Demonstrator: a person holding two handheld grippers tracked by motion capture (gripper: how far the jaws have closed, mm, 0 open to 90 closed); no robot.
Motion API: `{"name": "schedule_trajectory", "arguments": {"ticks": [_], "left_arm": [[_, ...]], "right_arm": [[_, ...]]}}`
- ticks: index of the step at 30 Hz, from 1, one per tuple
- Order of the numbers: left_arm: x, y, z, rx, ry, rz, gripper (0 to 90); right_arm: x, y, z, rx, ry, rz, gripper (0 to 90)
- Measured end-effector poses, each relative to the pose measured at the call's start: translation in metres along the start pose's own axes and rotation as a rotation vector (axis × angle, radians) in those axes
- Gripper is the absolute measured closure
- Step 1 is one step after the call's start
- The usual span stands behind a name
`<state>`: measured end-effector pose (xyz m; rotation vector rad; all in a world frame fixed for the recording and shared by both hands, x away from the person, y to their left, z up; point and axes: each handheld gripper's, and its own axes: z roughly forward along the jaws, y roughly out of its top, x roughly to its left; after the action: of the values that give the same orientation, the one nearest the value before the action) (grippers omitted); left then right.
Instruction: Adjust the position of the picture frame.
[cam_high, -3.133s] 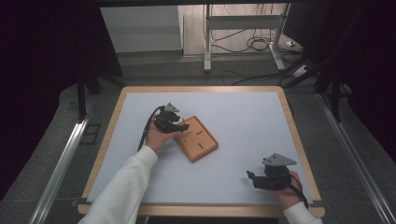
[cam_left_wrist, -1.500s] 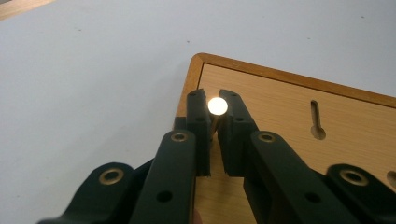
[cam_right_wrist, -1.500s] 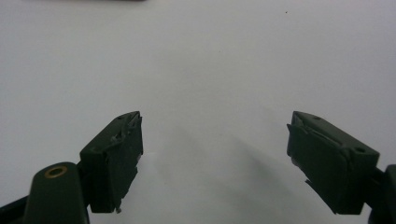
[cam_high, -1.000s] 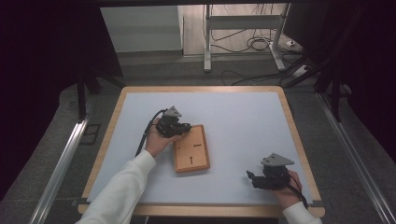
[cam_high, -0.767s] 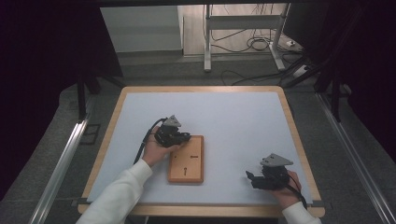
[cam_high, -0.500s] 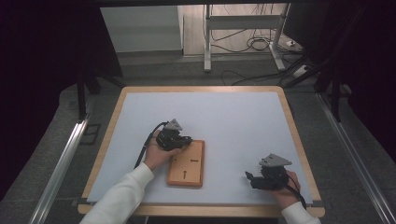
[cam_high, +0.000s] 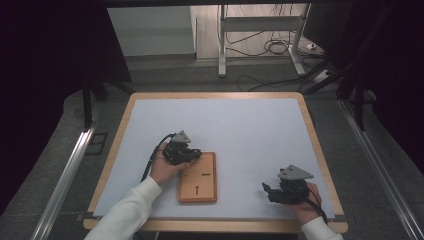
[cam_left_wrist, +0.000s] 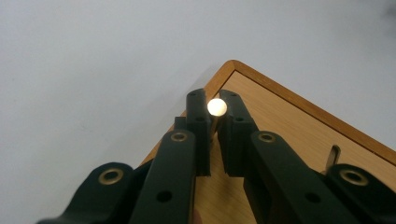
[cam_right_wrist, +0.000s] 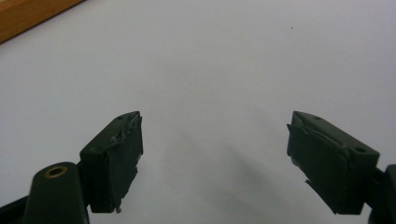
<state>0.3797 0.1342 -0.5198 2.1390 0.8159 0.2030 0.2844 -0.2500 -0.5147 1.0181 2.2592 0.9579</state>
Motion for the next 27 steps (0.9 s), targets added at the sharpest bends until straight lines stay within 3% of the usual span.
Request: {"name": "schedule_trajectory", "arguments": {"ticks": [22, 24, 27], "left_arm": [[-0.0040, -0.0012, 0.0028, -0.016, -0.026, 0.001, 83.2], [-0.0028, -0.0021, 0.0028, -0.023, -0.038, -0.011, 80.1], [-0.0037, -0.0024, 0.0008, -0.015, 0.016, 0.015, 65.0]], "right_arm": [[0.0008, -0.0004, 0.0029, 0.014, 0.006, -0.004, 18.9], [0.0005, -0.0004, 0.0030, 0.015, 0.006, -0.004, 18.9], [0.0002, -0.0006, 0.0019, 0.015, 0.005, -0.005, 18.9]]}}
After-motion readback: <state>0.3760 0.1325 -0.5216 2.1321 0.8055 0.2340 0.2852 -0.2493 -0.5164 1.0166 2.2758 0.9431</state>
